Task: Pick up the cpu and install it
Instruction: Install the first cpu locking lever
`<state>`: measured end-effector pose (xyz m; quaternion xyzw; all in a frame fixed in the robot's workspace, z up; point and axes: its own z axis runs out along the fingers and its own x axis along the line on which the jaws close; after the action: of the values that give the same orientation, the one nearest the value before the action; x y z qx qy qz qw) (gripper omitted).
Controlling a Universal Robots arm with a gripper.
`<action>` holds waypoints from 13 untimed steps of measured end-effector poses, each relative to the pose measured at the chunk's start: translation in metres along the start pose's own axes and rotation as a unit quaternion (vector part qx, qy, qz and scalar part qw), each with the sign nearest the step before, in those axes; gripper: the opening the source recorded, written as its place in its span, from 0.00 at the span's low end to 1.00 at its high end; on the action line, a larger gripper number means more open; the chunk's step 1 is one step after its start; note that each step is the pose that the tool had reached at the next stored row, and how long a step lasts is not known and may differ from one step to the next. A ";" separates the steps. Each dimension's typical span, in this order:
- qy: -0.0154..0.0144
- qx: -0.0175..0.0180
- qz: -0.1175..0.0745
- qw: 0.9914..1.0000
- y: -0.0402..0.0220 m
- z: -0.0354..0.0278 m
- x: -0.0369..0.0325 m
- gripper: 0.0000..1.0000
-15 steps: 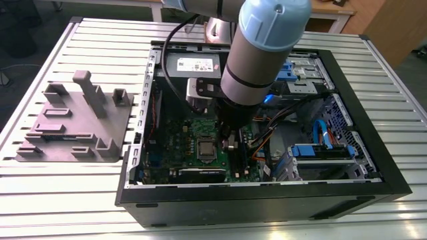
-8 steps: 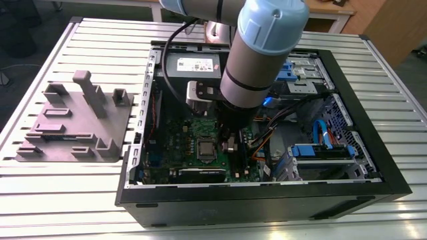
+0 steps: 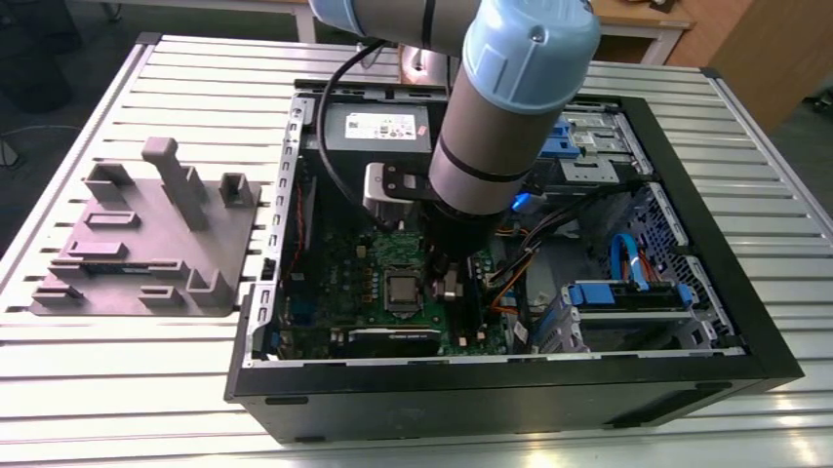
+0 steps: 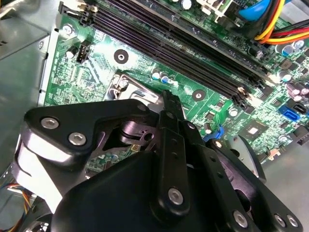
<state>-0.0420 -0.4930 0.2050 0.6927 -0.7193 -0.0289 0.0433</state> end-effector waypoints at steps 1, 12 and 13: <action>0.002 0.000 0.000 1.000 -0.0001 0.0001 0.0001 0.10; 0.011 0.001 -0.021 1.000 -0.0001 0.0039 0.0017 0.10; 0.011 0.001 -0.022 1.000 -0.0002 0.0045 0.0020 0.10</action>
<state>-0.0424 -0.4951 0.2005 0.7084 -0.7037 -0.0217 0.0495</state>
